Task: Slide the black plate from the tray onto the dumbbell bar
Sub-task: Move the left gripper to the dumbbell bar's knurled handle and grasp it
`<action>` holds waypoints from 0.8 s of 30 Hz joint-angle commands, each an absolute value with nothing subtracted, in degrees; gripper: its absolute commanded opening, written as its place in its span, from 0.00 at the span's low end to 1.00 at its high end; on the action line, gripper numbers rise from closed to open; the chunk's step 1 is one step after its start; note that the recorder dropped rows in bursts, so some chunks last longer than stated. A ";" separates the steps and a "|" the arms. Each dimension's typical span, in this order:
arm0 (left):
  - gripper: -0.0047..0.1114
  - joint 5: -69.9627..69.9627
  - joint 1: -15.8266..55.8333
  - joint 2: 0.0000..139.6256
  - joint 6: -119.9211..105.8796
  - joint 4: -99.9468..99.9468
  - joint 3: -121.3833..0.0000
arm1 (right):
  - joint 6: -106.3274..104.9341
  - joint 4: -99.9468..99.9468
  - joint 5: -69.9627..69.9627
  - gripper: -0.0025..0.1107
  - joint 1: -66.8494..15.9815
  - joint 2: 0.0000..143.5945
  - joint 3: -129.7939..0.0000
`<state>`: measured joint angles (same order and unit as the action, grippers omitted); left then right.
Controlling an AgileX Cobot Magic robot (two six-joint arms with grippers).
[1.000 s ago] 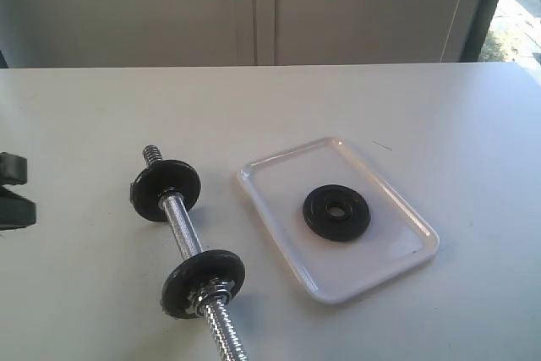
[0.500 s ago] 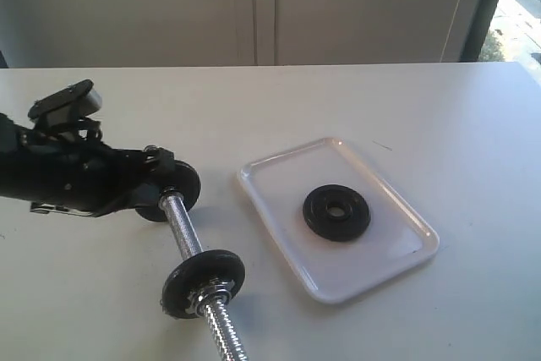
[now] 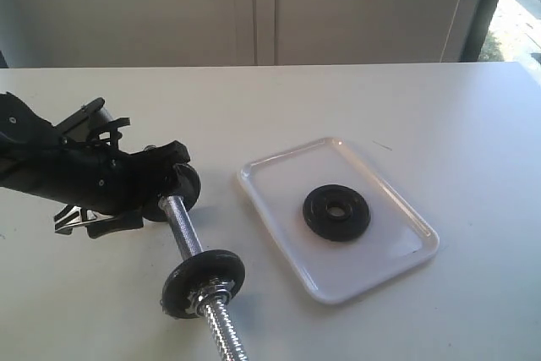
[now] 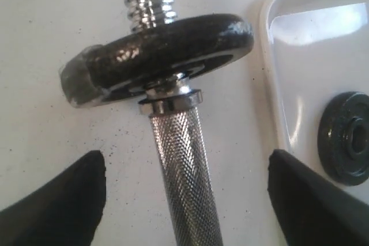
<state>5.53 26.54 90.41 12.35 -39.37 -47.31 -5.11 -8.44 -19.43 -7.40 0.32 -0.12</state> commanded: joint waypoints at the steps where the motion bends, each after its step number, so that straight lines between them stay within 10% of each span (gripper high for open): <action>1: 0.72 3.89 26.72 90.34 13.36 -40.25 -47.59 | -5.48 -8.14 -19.19 0.02 -7.58 0.00 0.00; 24: 0.72 -0.90 32.28 97.48 15.43 -44.70 -47.49 | -5.48 -8.14 -19.19 0.02 -7.58 0.00 0.00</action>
